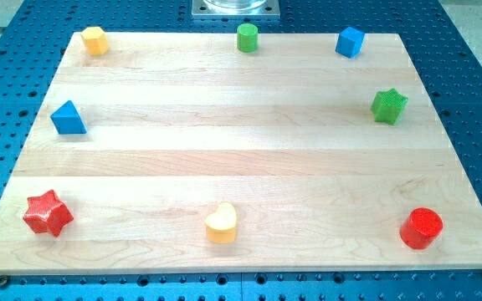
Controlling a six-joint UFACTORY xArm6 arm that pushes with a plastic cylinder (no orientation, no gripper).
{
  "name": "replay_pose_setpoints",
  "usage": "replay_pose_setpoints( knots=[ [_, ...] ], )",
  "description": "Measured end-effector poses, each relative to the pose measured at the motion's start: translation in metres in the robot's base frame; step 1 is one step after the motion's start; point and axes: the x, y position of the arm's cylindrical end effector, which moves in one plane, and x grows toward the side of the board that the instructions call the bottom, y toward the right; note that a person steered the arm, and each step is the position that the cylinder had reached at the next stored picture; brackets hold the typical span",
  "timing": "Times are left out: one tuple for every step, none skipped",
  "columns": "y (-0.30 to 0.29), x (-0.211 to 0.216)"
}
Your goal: Keep heart and red circle parallel to each other
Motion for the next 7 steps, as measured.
replay_pose_setpoints(
  knots=[
    [-0.035, 0.021],
    [-0.091, 0.025],
    [-0.103, 0.016],
    [-0.098, 0.007],
    [-0.173, 0.007],
    [-0.203, 0.012],
    [-0.259, 0.035]
  ],
)
